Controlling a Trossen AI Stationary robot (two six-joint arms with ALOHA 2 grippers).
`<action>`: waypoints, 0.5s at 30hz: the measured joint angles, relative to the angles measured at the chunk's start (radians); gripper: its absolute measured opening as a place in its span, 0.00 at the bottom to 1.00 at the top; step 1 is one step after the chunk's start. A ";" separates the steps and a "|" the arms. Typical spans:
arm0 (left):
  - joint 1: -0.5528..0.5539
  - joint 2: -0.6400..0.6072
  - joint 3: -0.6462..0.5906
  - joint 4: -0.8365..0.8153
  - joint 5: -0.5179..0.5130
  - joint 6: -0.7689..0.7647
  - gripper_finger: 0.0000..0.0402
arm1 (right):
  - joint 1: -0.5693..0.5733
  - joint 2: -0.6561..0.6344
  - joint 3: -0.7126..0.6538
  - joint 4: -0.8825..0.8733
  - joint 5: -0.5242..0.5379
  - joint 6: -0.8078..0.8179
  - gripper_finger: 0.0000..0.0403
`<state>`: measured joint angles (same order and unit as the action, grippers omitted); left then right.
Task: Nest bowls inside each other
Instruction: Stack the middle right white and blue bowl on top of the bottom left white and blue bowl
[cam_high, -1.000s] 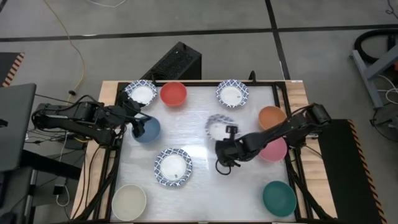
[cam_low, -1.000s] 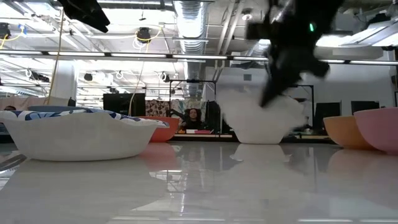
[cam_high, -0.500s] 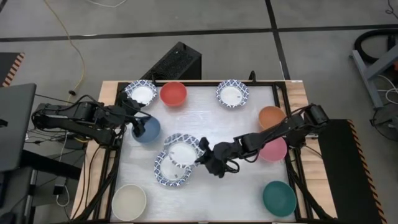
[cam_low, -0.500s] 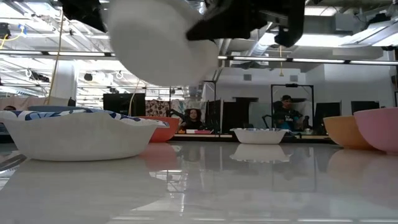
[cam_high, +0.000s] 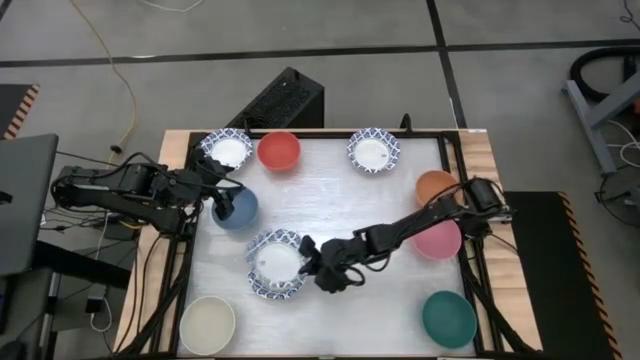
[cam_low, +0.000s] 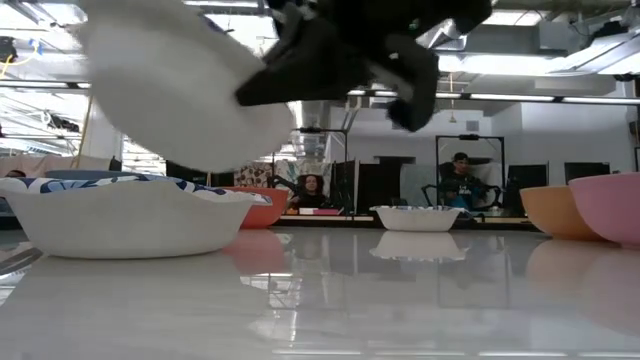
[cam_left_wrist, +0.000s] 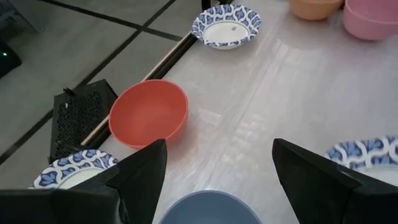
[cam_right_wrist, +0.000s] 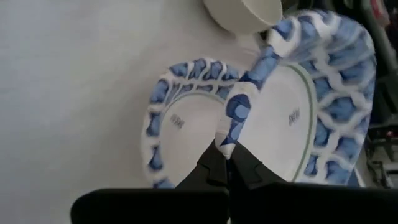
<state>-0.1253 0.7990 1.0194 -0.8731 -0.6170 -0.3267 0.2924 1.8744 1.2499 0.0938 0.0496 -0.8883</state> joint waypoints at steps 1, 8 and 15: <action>0.000 0.000 0.000 0.000 0.000 0.000 0.70 | 0.000 0.013 0.018 -0.029 0.000 -0.010 0.01; 0.000 0.000 0.000 -0.011 0.000 -0.009 0.70 | -0.008 0.087 0.129 -0.177 0.000 -0.030 0.01; 0.000 0.000 -0.004 -0.011 0.000 -0.007 0.70 | -0.014 0.111 0.154 -0.270 0.001 -0.056 0.01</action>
<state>-0.1255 0.7986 1.0153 -0.8844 -0.6167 -0.3338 0.2779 1.9858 1.4036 -0.1761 0.0502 -0.9440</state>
